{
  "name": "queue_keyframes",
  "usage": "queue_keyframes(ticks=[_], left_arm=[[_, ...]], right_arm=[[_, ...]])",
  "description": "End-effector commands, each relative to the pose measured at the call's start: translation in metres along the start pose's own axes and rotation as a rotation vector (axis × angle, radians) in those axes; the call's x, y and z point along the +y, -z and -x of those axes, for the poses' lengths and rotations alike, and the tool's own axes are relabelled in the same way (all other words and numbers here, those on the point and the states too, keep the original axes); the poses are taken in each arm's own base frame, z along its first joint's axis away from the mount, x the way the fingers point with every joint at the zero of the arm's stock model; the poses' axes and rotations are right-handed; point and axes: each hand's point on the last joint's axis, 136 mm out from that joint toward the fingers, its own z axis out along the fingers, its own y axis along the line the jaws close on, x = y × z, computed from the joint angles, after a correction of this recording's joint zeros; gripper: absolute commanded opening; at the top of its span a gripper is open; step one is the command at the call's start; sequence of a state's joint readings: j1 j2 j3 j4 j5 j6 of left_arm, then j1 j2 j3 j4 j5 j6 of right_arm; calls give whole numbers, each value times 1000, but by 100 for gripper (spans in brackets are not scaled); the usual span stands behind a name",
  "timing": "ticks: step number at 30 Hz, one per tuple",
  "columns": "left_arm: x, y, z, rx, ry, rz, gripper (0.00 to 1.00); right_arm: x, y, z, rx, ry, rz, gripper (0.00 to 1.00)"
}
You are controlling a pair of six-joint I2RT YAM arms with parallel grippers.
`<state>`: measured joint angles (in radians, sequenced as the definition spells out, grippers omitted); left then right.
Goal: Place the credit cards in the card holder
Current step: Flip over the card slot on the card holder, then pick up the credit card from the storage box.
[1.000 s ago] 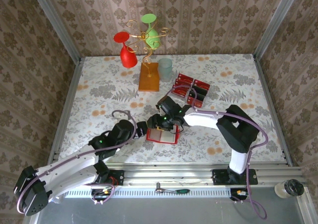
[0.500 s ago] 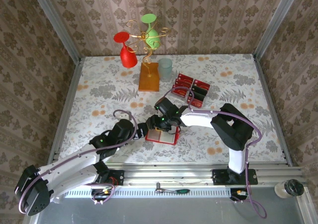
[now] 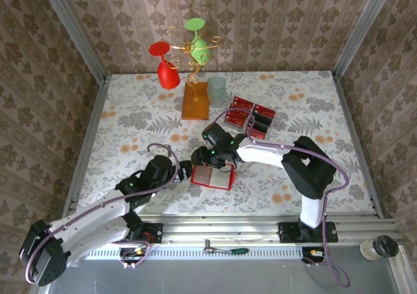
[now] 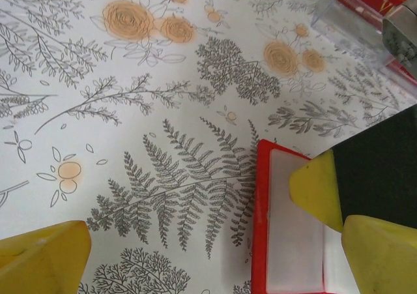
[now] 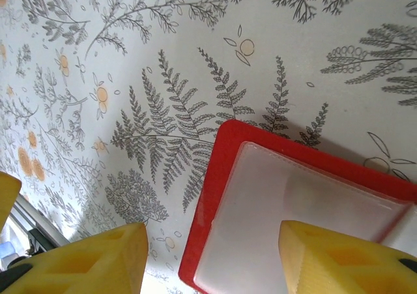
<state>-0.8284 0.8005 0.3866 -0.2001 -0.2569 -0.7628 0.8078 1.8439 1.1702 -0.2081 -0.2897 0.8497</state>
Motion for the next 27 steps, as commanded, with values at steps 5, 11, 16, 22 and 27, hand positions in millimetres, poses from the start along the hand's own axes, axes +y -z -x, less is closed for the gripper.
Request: queue_keyframes(ticks=[5,11,16,22,27], left_arm=[[-4,9,9,8,-36,2,100],[-9,4,9,43,-37,12,100],[-12,-3,5,86,-52,25,100],[-13,-7,3,121,-55,38,100],[-13,-9,7,120,-35,36,100]], right_arm=[[2,52,22,-103,-22,-70,56],[-26,101,53,-198,-94,-55,56],[-65,150,86,-266,-42,-147,55],[-120,180,106,-186,192,-476,54],[-147,172,122,-83,303,-657,50]])
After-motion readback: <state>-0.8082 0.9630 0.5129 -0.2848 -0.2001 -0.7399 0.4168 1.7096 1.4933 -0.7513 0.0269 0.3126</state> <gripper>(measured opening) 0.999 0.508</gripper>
